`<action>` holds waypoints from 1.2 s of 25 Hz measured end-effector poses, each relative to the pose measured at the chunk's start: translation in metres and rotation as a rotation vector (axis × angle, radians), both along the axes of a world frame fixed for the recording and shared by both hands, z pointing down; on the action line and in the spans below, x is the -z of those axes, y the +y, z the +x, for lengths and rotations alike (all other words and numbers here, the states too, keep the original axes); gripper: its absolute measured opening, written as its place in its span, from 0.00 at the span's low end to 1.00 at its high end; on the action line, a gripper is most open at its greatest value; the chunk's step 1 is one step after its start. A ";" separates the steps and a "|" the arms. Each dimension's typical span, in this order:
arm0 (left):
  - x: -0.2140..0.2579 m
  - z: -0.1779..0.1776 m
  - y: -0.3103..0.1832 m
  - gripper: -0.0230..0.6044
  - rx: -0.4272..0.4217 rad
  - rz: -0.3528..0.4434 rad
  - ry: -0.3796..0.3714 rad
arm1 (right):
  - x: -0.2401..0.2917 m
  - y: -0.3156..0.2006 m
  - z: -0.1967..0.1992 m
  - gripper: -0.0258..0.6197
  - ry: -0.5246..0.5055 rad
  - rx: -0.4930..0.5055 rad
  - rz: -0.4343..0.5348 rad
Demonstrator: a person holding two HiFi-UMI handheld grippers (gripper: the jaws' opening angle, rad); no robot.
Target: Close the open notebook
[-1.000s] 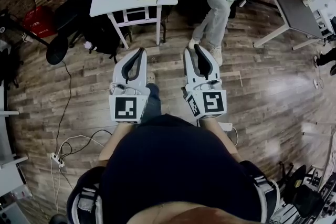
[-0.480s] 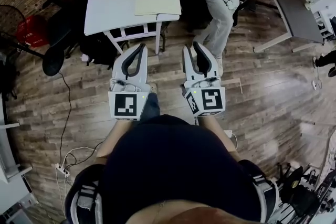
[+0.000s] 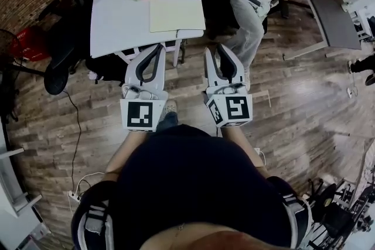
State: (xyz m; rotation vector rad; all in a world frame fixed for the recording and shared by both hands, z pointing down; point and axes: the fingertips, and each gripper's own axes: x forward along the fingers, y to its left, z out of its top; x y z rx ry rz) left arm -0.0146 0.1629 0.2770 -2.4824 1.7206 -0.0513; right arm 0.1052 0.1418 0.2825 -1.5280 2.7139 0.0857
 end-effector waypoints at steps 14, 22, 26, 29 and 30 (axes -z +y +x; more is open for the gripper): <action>-0.012 -0.015 -0.075 0.05 -0.036 -0.009 0.017 | -0.011 -0.070 -0.011 0.15 0.000 -0.040 -0.017; -0.018 -0.019 -0.087 0.05 -0.033 -0.018 0.013 | -0.013 -0.084 -0.008 0.15 -0.002 -0.057 -0.024; -0.018 -0.021 -0.101 0.05 -0.036 -0.005 0.017 | -0.010 -0.098 -0.008 0.15 -0.003 -0.063 -0.015; -0.018 -0.022 -0.117 0.05 -0.034 0.002 0.025 | -0.011 -0.114 -0.008 0.15 0.001 -0.066 -0.014; -0.020 -0.023 -0.122 0.05 -0.034 0.001 0.027 | -0.013 -0.119 -0.008 0.15 0.002 -0.067 -0.017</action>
